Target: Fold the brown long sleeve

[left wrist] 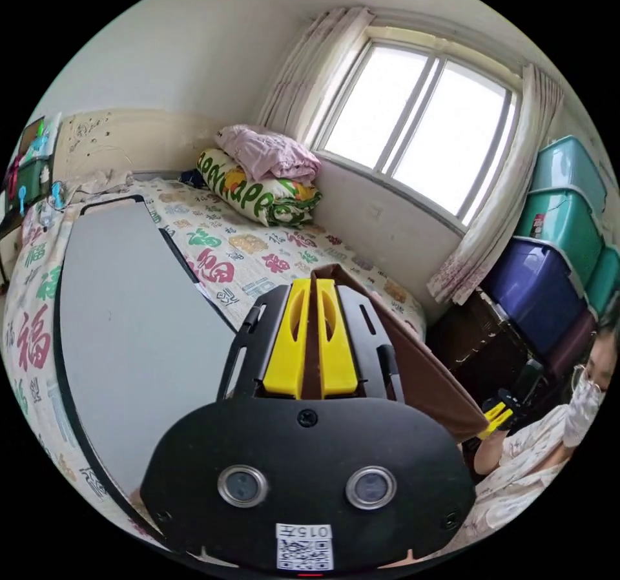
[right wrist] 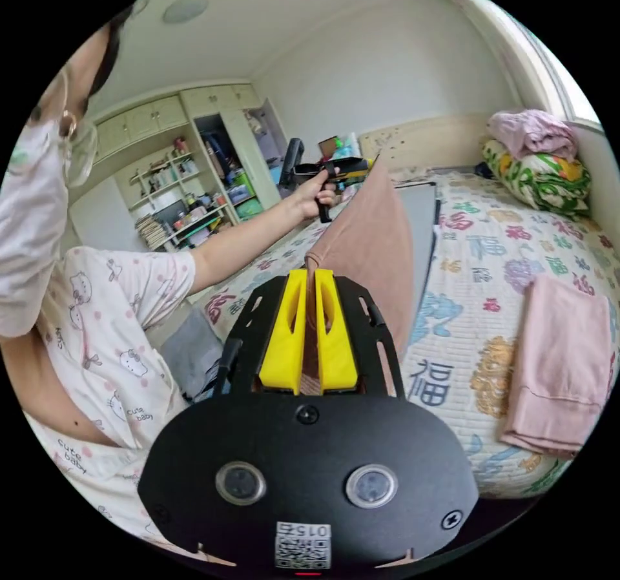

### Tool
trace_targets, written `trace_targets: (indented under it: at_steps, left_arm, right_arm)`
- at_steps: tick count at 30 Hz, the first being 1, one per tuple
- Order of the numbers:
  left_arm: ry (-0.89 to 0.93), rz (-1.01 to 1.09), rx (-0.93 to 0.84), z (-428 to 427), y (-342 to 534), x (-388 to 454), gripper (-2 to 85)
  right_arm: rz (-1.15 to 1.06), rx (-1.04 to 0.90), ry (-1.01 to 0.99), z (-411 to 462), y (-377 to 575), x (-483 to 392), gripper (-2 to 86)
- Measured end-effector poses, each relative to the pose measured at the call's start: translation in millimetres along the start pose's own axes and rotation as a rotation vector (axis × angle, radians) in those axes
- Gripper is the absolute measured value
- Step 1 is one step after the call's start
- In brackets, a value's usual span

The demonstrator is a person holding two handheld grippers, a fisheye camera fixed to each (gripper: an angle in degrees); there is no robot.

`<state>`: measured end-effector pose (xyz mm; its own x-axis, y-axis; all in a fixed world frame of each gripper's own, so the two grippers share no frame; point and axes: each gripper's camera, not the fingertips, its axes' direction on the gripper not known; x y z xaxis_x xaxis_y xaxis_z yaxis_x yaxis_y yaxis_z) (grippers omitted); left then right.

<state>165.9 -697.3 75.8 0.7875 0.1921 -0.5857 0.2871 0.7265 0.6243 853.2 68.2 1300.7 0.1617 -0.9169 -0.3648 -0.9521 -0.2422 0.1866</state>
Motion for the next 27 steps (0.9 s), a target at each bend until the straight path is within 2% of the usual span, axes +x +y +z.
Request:
trace_targets:
  at_steps: [2,5,7,10,11,13,16,18,20,22,24,27]
  left_arm:
    - [0.002,-0.046,0.046,-61,57,-41,0.4]
    - [-0.106,-0.117,0.083,-140,167,-113,0.2]
    - [-0.228,-0.241,0.009,-158,254,-174,0.1]
    - [-0.433,-0.366,-0.148,-155,333,-219,-0.2]
    - [-0.490,-0.400,-0.123,-168,369,-228,-0.2]
    - [-0.423,-0.465,0.002,-197,424,-243,0.4]
    - [-0.272,-0.510,0.042,-193,451,-261,3.9]
    - [-0.122,-0.541,0.047,-166,457,-269,10.2]
    - [-0.036,-0.537,0.056,-144,455,-269,11.6]
    - [-0.068,-0.536,-0.013,-120,451,-271,10.8]
    - [-0.179,-0.554,-0.143,-92,449,-278,7.7]
    - [-0.161,-0.577,-0.164,-82,452,-284,3.9]
  right_arm:
    - [-0.013,-0.092,-0.127,80,16,-15,0.7]
    - [0.005,-0.222,-0.233,187,52,-14,0.8]
    - [0.004,-0.302,-0.238,244,74,-6,0.9]
    - [-0.019,-0.461,-0.176,319,113,17,1.0]
    - [-0.005,-0.521,-0.144,334,127,33,1.0]
    - [0.012,-0.520,-0.149,333,140,58,1.0]
    - [0.035,-0.500,-0.182,330,134,95,1.1]
    - [0.029,-0.524,-0.184,338,127,109,1.2]
    - [-0.016,-0.553,-0.154,350,120,121,1.3]
    - [-0.034,-0.568,-0.133,358,118,133,1.3]
    - [-0.033,-0.576,-0.125,364,116,147,1.4]
    - [-0.047,-0.585,-0.100,375,117,174,1.6]
